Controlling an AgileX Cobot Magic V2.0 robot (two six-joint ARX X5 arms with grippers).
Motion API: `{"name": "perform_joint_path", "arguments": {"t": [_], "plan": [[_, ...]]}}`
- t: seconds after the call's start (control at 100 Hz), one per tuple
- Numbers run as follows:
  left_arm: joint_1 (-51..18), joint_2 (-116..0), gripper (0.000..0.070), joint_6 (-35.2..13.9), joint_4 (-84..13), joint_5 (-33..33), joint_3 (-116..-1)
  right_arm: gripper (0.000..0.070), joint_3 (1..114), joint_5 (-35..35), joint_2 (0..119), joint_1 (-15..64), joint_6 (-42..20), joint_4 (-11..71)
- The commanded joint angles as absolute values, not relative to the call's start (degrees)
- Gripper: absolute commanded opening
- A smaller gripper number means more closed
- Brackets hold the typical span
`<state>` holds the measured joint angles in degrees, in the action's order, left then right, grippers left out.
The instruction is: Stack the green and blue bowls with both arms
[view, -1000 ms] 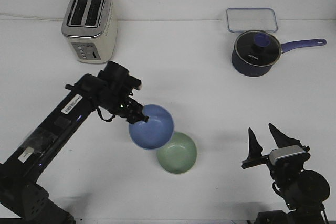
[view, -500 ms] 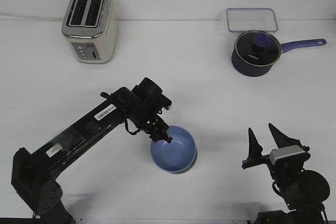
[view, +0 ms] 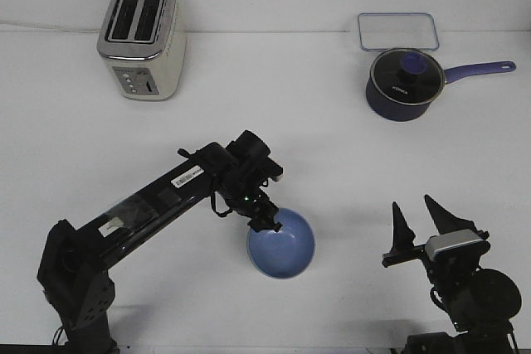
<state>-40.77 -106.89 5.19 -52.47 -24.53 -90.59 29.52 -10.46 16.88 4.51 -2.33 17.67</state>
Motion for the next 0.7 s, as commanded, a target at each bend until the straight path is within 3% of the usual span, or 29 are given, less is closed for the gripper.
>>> {"name": "perform_joint_path", "arguments": {"t": [0.0,0.05,0.21,0.47,0.58,0.64,0.69], "plan": [[-41.3,-107.9,0.0416,5.6,-52.7,-25.2,-91.9,0.0421,29.8,-10.4,16.8,4.6,-2.1,17.1],[-41.3,-107.9,0.0466,5.6,-53.1,-25.2,-92.2,0.0421,29.8,-10.4,16.8,4.6,-2.1,17.1],[-39.8,-106.2,0.0463,6.0,-55.2,-24.0,-95.9,0.0421,29.8,-10.4,16.9,4.6,-2.1,17.1],[-31.2,-97.1,0.0463,6.4,-53.5,-8.2,-101.5,0.0421,29.8,-10.4,16.9,4.6,-2.1,17.2],[-25.4,-92.2,0.0460,5.8,-51.5,-4.5,-101.5,0.0421,29.8,-10.2,16.9,4.6,-2.1,17.3],[-21.9,-89.8,0.0439,5.3,-50.9,-3.6,-101.5,0.0421,29.8,-9.8,16.9,4.6,-2.0,17.3],[-19.1,-88.0,0.0366,5.1,-50.8,-2.7,-101.5,0.0421,29.8,-9.1,16.9,4.6,-2.0,17.3]]}}
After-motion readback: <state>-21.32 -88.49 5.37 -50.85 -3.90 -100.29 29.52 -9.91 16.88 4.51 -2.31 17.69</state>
